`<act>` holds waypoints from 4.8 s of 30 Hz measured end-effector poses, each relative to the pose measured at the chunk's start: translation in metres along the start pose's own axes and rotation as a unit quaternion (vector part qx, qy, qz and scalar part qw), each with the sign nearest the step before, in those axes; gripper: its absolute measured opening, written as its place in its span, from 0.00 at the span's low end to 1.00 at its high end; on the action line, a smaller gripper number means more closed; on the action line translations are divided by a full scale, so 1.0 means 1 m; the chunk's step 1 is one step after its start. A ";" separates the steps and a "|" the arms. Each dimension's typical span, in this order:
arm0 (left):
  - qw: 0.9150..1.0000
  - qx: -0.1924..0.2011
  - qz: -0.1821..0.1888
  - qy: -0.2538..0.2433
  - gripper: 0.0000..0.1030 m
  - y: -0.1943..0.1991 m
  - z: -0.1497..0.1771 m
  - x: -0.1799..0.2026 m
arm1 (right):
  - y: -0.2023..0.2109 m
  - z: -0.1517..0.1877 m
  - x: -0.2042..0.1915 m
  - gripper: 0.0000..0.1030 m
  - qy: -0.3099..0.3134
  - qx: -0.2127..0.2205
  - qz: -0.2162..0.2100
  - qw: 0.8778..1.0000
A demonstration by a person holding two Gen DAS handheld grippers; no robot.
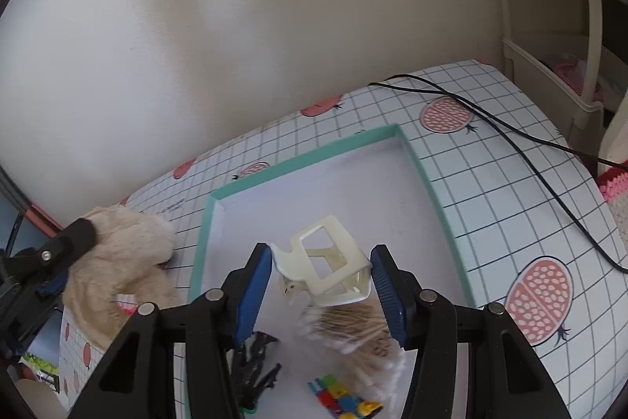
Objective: Organize objects
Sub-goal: 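Carry the lace cloth and white clip with both grippers over the tray, then open the left gripper to drop the lace cloth while the right releases the white clip, then grip the yellow snack packet with the right gripper while the left approaches the pink hair roller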
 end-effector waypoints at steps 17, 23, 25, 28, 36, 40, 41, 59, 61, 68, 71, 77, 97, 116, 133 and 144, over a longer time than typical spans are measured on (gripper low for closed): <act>0.998 -0.052 -0.012 0.044 0.19 -0.066 0.041 -0.020 | -0.007 -0.006 0.031 0.54 -0.010 -0.003 0.038 0.999; 0.996 -0.080 -0.046 0.014 0.20 -0.067 0.048 -0.027 | -0.009 -0.001 0.022 0.54 0.015 -0.012 0.043 0.999; 0.995 -0.088 -0.052 0.011 0.27 -0.066 0.046 -0.027 | -0.009 -0.001 0.019 0.55 0.017 -0.013 0.041 0.999; 0.994 -0.095 -0.047 0.009 0.42 -0.062 0.040 -0.022 | -0.007 -0.003 0.015 0.55 0.021 -0.008 0.039 0.999; 0.994 -0.091 -0.061 -0.019 0.47 -0.044 0.020 -0.016 | 0.002 -0.013 0.006 0.55 0.032 -0.002 0.038 0.999; 0.992 -0.084 -0.079 -0.050 0.58 -0.032 0.007 -0.016 | 0.009 -0.020 -0.004 0.55 0.047 -0.009 0.037 0.998; 0.991 -0.084 -0.083 -0.055 0.61 -0.030 0.005 -0.017 | 0.010 -0.021 -0.005 0.55 0.051 -0.012 0.038 0.998; 0.983 -0.061 -0.129 -0.114 0.97 -0.003 -0.022 -0.046 | 0.023 -0.024 -0.014 0.95 0.080 -0.044 0.059 0.994; 0.983 -0.059 -0.129 -0.117 0.97 -0.003 -0.023 -0.047 | 0.023 -0.025 -0.015 0.99 0.082 -0.042 0.060 0.994; 0.981 -0.060 -0.139 -0.124 0.97 -0.001 -0.024 -0.054 | 0.019 -0.020 -0.014 1.00 0.075 -0.047 0.065 0.994; 0.982 -0.063 -0.132 -0.120 0.98 0.000 -0.024 -0.057 | 0.018 -0.019 -0.014 1.00 0.074 -0.049 0.067 0.994; 0.983 -0.065 -0.128 -0.116 0.98 0.009 -0.031 -0.074 | 0.015 -0.016 -0.026 1.00 0.081 -0.050 0.067 0.993; 0.969 -0.068 -0.235 -0.045 0.98 0.070 -0.055 -0.251 | -0.012 0.030 -0.191 1.00 0.132 -0.048 -0.044 0.989; 0.942 -0.191 -0.217 -0.169 0.98 0.039 0.014 -0.282 | -0.072 0.085 -0.231 1.00 0.098 -0.102 -0.051 0.989; 0.920 -0.216 -0.225 -0.239 0.98 0.005 0.046 -0.273 | -0.103 0.110 -0.239 0.87 0.098 -0.126 -0.063 0.985; 0.928 -0.189 -0.227 -0.228 0.89 0.000 0.034 -0.271 | -0.106 0.115 -0.239 0.45 0.081 -0.136 -0.072 0.985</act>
Point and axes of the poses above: each gripper's, at about its wrist camera, not at the fingertips, and y roughly against the way its jaws point, x to its right, z to its underside, the point moved 9 cm from there along -y, roughly the way its jaws point, and after that the axes turned 12 degrees about x, right-handed, at the moved point
